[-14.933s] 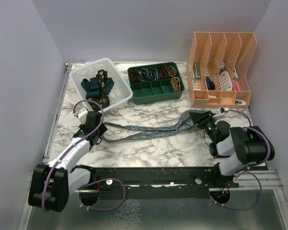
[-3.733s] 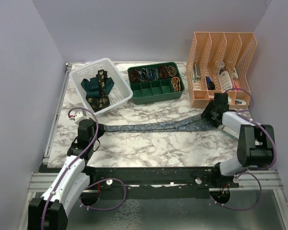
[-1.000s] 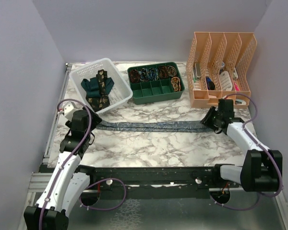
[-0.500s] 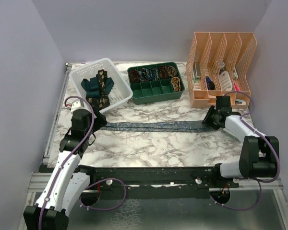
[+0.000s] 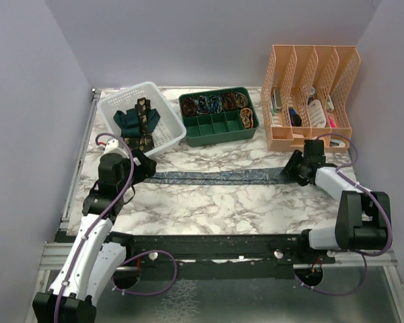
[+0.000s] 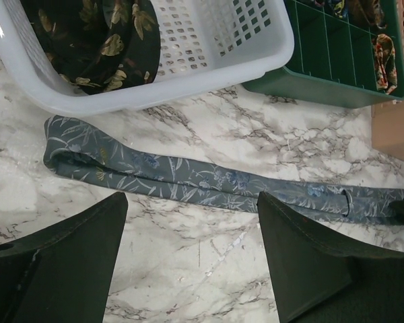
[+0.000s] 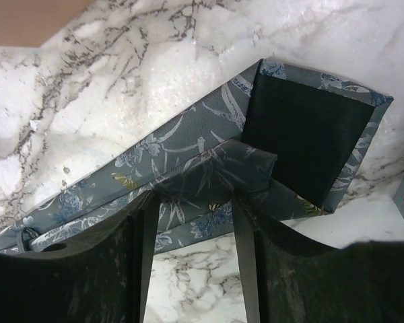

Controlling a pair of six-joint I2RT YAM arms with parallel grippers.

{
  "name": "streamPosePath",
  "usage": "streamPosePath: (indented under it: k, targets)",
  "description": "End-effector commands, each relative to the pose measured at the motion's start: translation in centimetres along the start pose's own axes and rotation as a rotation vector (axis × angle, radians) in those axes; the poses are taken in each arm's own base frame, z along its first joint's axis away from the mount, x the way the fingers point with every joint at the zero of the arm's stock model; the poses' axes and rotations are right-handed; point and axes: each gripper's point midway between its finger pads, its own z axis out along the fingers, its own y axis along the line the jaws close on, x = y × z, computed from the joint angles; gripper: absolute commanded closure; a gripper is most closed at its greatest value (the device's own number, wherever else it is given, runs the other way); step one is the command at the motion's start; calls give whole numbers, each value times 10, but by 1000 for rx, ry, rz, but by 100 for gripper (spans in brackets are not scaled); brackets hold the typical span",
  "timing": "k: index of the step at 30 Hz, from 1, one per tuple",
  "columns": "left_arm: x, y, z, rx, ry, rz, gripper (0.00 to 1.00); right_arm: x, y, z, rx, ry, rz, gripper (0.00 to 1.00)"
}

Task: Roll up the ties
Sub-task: Flatten out the tie at the center of the board.

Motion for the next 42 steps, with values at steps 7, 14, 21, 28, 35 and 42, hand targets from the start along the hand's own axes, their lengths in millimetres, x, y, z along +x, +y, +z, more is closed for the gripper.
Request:
streamPosePath:
  k: [7, 14, 21, 28, 35, 42]
  targets:
    - [-9, -12, -7, 59, -29, 10, 21, 3, -2, 29, -37, -29, 14, 44]
    - [0, 14, -6, -73, -21, -40, 19, -41, -11, 32, -9, -63, 25, 44]
    - [15, 49, 1, -260, 19, -75, 13, -46, 53, -39, -370, -115, -28, 39]
    - [28, 71, 20, -376, 97, -146, 2, -1, 140, -92, -689, -73, -144, 48]
    - [23, 105, 22, -406, 81, -341, 1, 74, 258, -88, -789, 23, -334, 61]
    - [23, 111, 22, -429, 77, -363, 2, 149, 363, -59, -801, 96, -482, 71]
